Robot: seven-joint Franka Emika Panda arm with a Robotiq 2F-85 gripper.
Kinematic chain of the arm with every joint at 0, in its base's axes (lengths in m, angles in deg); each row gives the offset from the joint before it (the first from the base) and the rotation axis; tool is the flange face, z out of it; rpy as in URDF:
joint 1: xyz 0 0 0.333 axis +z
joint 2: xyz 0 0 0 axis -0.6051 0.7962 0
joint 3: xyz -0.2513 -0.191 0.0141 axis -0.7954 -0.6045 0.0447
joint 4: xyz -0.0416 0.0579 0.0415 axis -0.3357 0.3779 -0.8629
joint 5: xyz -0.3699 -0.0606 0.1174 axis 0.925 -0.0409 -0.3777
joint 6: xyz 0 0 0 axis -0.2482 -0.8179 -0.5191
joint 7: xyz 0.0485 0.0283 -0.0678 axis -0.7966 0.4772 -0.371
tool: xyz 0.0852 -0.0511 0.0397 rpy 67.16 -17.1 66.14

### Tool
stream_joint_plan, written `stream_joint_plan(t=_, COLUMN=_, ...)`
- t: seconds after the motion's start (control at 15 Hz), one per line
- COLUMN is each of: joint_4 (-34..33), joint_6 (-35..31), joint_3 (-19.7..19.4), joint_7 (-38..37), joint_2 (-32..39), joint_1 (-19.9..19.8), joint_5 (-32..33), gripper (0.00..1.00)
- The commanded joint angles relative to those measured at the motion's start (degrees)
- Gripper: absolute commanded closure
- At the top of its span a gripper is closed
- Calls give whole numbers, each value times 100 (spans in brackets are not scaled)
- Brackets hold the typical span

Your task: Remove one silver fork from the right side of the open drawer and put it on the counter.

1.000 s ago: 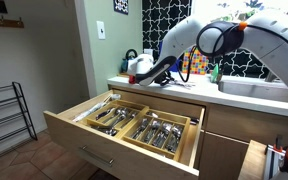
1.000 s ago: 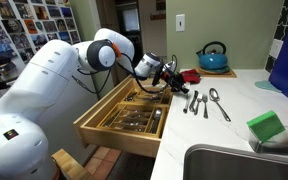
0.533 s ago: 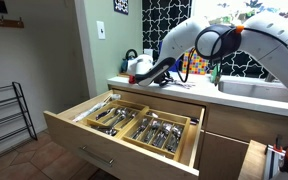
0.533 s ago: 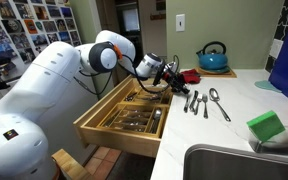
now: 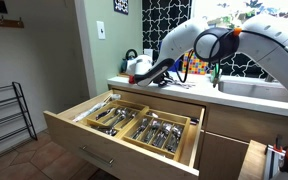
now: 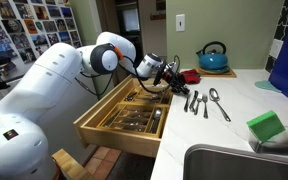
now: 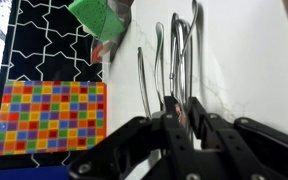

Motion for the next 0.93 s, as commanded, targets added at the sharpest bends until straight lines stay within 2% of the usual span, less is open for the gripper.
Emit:
stream_joint_plan(t=0.0, joint_4=-195, joint_6=-80, joint_3=-64, joint_7=163, joint_2=134, joint_1=-7, joint_5=-176, gripper=69)
stream_joint_plan(t=0.07, joint_4=-197, joint_6=-80, joint_3=-66, joint_7=165, joint_2=137, joint_1=-8, joint_5=-181, gripper=69)
stream_joint_plan(t=0.13, joint_4=-198, joint_6=-83, joint_3=-65, joint_7=171, joint_2=138, joint_1=-8, joint_5=-186, gripper=61)
stream_joint_plan(t=0.27, joint_4=-203, joint_6=-84, joint_3=-68, joint_7=174, joint_2=146, joint_1=-8, joint_5=-190, gripper=60)
stream_joint_plan(t=0.33, joint_4=-206, joint_6=-88, joint_3=-66, joint_7=179, joint_2=149, joint_1=-10, joint_5=-194, gripper=53)
stream_joint_plan(t=0.47, joint_4=-217, joint_6=-88, joint_3=-64, joint_7=196, joint_2=157, joint_1=-16, joint_5=-212, gripper=52)
stream_joint_plan(t=0.53, joint_4=-224, joint_6=-90, joint_3=-63, joint_7=207, joint_2=160, joint_1=-19, joint_5=-226, gripper=42)
stream_joint_plan(t=0.67, joint_4=-246, joint_6=-93, joint_3=-65, joint_7=227, joint_2=169, joint_1=-22, joint_5=-251, gripper=34)
stream_joint_plan(t=0.73, joint_4=-260, joint_6=-95, joint_3=-68, joint_7=240, joint_2=172, joint_1=-24, joint_5=-265, gripper=21)
stream_joint_plan(t=0.87, joint_4=-287, joint_6=-103, joint_3=-74, joint_7=274, joint_2=138, joint_1=-21, joint_5=-283, gripper=7)
